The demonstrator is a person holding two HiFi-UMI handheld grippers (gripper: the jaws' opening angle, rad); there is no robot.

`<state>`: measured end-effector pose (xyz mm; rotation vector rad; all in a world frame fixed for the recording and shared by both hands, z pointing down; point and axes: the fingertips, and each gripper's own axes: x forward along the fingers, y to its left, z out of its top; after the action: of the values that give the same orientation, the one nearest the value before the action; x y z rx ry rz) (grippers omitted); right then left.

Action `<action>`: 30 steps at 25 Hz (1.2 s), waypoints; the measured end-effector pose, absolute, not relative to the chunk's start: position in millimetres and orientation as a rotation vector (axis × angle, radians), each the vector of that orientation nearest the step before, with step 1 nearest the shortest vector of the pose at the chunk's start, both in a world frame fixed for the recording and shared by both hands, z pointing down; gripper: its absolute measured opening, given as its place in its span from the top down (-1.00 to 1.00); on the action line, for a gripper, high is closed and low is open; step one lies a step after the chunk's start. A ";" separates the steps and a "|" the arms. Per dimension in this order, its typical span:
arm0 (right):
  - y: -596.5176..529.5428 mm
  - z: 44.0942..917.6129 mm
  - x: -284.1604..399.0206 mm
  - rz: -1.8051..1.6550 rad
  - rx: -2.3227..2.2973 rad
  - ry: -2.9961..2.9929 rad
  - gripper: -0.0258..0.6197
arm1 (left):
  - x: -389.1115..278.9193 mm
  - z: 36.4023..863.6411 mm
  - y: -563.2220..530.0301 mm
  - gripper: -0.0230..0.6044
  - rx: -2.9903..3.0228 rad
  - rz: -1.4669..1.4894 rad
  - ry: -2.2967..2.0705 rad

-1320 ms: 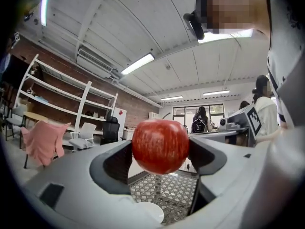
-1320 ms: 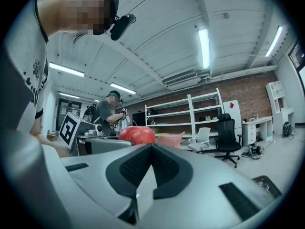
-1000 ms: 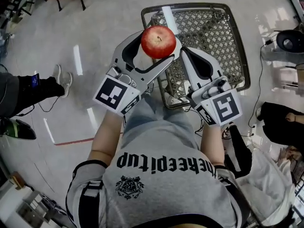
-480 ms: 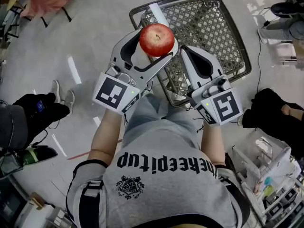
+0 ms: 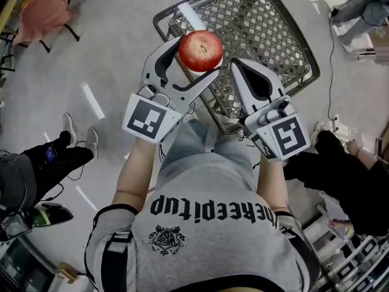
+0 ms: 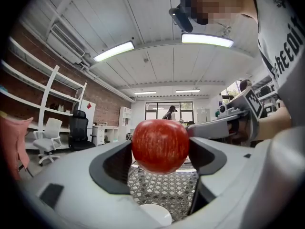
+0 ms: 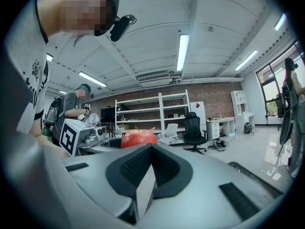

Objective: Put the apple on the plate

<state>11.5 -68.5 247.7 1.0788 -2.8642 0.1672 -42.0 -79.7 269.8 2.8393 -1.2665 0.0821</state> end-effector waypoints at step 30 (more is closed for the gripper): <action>-97.5 319.7 10.3 0.327 1.185 -2.731 0.92 | -43.0 377.4 -118.9 -0.37 2.752 0.183 -1.092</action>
<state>10.3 -97.5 319.7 1.1849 -2.7312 0.3268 -43.0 -118.9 377.4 2.7519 -1.0919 0.1833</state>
